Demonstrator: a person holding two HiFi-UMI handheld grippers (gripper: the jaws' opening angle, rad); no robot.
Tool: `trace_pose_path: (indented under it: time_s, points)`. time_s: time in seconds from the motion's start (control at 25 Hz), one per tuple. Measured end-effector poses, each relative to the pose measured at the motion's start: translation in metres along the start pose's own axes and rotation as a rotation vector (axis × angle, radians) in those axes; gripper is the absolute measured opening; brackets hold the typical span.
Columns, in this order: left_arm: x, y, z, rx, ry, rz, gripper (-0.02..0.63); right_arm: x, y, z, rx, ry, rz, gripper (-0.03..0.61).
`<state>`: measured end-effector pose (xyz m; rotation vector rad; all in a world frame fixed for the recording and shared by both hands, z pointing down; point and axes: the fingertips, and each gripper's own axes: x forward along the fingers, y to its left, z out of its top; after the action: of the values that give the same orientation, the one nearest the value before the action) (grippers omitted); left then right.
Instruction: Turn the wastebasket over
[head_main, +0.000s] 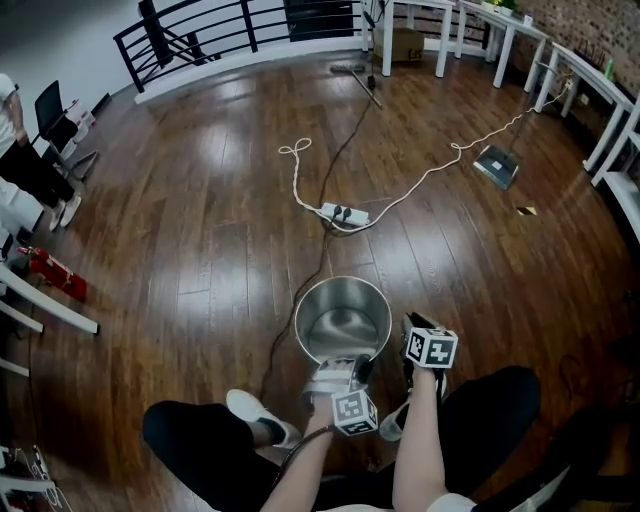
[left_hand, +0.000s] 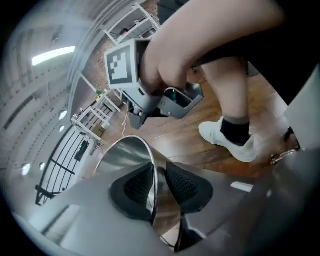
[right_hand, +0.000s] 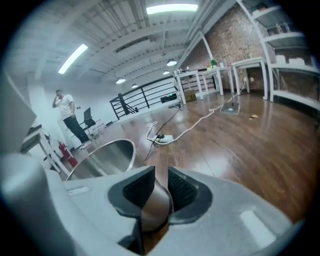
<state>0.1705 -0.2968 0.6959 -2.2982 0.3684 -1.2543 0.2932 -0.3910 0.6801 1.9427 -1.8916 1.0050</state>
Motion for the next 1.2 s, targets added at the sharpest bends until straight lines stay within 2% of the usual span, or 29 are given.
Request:
trace_pose_path:
  time_s: [0.04, 0.12, 0.16, 0.24, 0.32, 0.4, 0.52, 0.6, 0.72, 0.84, 0.96, 1.04, 1.2]
  points:
    - [-0.001, 0.001, -0.001, 0.011, -0.007, 0.027, 0.103, -0.007, 0.010, 0.006, -0.037, -0.010, 0.012, 0.063]
    - [-0.003, 0.002, -0.003, -0.045, -0.005, 0.039, 0.107, -0.024, 0.031, 0.008, -0.077, -0.027, 0.039, 0.066]
    - [-0.005, 0.002, -0.007, -0.104, 0.001, 0.039, 0.116, -0.032, 0.041, 0.008, -0.079, -0.050, 0.061, 0.074]
    - [-0.019, 0.008, -0.014, -0.233, -0.010, 0.075, 0.223, -0.051, 0.064, 0.011, -0.067, -0.125, 0.140, 0.088]
    - [-0.047, 0.024, -0.021, -0.352, -0.050, 0.167, 0.232, -0.074, 0.088, 0.015, -0.064, -0.203, 0.240, 0.101]
    - [-0.083, 0.042, -0.025, -0.500, -0.111, 0.248, 0.243, -0.103, 0.109, 0.018, -0.088, -0.267, 0.304, 0.103]
    - [-0.146, 0.059, -0.015, -0.729, -0.263, 0.337, 0.255, -0.158, 0.128, 0.019, -0.153, -0.369, 0.339, 0.103]
    - [-0.188, 0.065, -0.004, -0.806, -0.367, 0.402, 0.262, -0.198, 0.141, 0.016, -0.219, -0.439, 0.362, 0.104]
    - [-0.250, 0.067, 0.013, -0.823, -0.497, 0.482, 0.270, -0.260, 0.169, 0.003, -0.341, -0.525, 0.378, 0.131]
    - [-0.305, 0.054, 0.036, -0.811, -0.600, 0.497, 0.275, -0.321, 0.189, -0.012, -0.403, -0.601, 0.345, 0.181]
    - [-0.353, 0.028, 0.052, -0.776, -0.660, 0.475, 0.289, -0.374, 0.204, -0.029, -0.384, -0.672, 0.295, 0.268]
    - [-0.383, 0.004, 0.053, -0.766, -0.697, 0.460, 0.325, -0.407, 0.212, -0.046, -0.356, -0.716, 0.251, 0.313]
    - [-0.441, -0.039, 0.037, -0.762, -0.740, 0.472, 0.370, -0.464, 0.237, -0.090, -0.349, -0.772, 0.191, 0.342]
